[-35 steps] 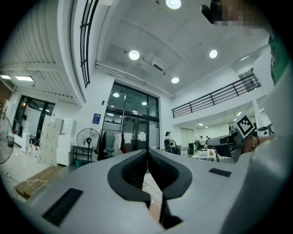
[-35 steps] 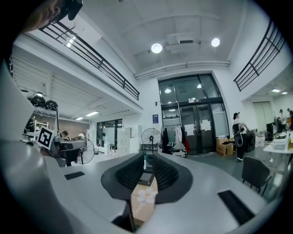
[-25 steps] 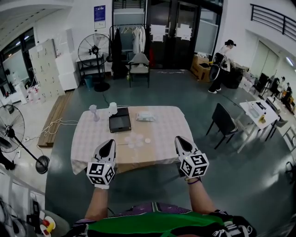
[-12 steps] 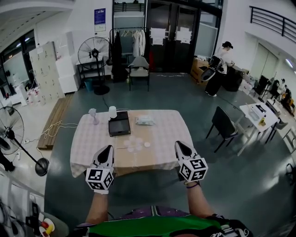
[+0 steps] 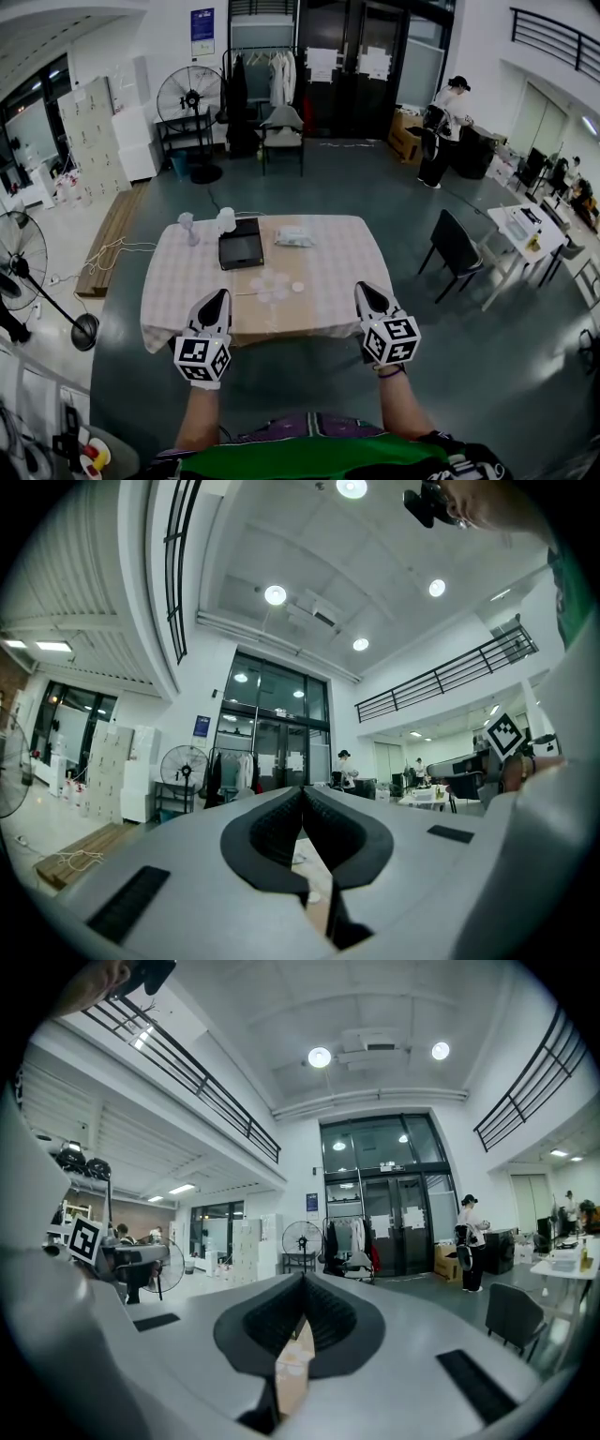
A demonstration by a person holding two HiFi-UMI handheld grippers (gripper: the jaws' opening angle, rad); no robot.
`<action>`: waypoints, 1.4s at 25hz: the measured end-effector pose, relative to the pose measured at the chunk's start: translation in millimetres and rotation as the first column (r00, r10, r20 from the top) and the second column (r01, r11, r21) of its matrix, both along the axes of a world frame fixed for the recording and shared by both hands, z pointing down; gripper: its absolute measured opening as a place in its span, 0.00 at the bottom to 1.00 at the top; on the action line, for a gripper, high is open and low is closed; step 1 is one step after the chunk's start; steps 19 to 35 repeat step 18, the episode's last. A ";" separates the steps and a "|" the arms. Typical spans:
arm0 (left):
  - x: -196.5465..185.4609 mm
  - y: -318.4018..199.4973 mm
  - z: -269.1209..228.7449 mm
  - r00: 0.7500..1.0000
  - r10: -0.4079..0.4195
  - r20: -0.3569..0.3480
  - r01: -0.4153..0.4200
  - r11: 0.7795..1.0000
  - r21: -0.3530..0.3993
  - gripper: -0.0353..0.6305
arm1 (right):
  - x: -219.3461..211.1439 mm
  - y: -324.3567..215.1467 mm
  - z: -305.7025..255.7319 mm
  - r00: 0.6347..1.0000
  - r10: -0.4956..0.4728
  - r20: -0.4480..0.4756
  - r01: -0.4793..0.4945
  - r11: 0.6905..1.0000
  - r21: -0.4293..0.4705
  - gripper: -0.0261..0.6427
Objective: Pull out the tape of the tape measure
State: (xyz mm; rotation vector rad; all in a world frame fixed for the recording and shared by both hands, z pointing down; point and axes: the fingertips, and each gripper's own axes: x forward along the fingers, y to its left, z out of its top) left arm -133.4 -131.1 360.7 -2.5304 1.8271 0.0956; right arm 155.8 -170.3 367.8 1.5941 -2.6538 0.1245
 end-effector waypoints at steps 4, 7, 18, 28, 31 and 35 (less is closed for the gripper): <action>2.3 -3.9 1.7 1.000 0.003 -0.001 -0.003 1.000 -0.002 0.09 | 0.2 -2.9 0.2 1.000 -0.005 0.002 0.005 1.000 0.001 0.05; 1.9 -7.3 4.1 1.000 0.004 -0.001 -0.004 1.000 -0.004 0.09 | 0.2 -6.0 0.9 1.000 -0.005 0.001 0.005 1.000 0.002 0.05; -1.0 -16.6 4.3 1.000 0.007 -0.028 -0.007 1.000 0.001 0.09 | -0.1 -17.3 5.8 1.000 -0.002 -0.004 0.002 1.000 0.000 0.05; -1.0 -16.6 4.3 1.000 0.007 -0.028 -0.007 1.000 0.001 0.09 | -0.1 -17.3 5.8 1.000 -0.002 -0.004 0.002 1.000 0.000 0.05; -1.0 -16.6 4.3 1.000 0.007 -0.028 -0.007 1.000 0.001 0.09 | -0.1 -17.3 5.8 1.000 -0.002 -0.004 0.002 1.000 0.000 0.05; -1.0 -16.6 4.3 1.000 0.007 -0.028 -0.007 1.000 0.001 0.09 | -0.1 -17.3 5.8 1.000 -0.002 -0.004 0.002 1.000 0.000 0.05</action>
